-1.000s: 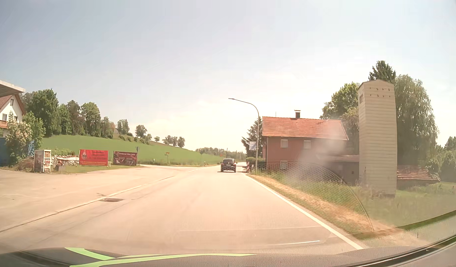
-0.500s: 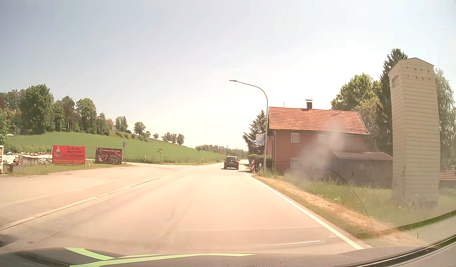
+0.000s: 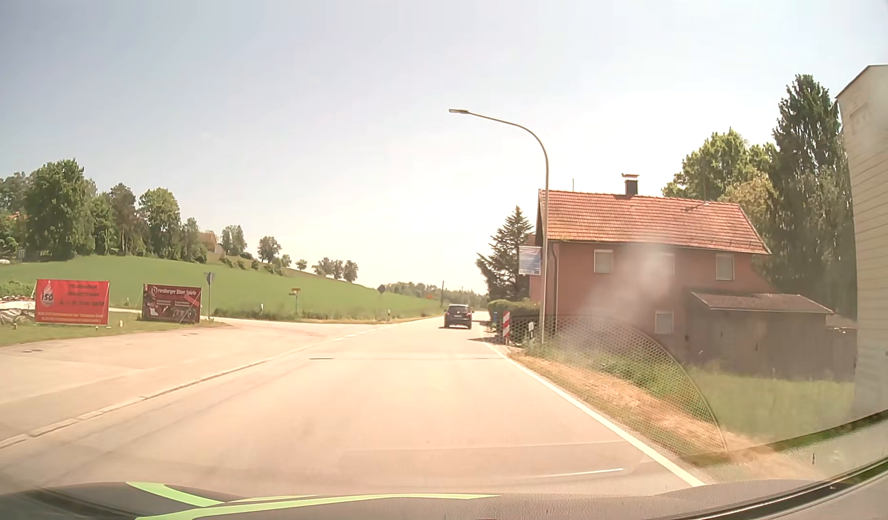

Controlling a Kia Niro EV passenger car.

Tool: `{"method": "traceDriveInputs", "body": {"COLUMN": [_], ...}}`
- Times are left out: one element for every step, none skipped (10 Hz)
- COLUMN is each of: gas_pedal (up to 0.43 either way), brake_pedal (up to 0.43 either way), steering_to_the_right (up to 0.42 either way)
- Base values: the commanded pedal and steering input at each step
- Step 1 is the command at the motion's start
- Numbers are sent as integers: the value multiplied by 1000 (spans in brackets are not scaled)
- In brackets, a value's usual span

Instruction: Follow the waypoints while adhering to traffic rules and regulations

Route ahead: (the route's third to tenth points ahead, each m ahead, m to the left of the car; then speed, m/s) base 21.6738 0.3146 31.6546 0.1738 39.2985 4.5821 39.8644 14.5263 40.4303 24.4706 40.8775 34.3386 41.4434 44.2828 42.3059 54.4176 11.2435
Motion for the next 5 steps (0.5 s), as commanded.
{"method": "traceDriveInputs", "body": {"gas_pedal": [0, 0, 0, 0, 0], "brake_pedal": [201, 201, 201, 201, 207], "steering_to_the_right": [2, 2, 2, 2, 2]}}
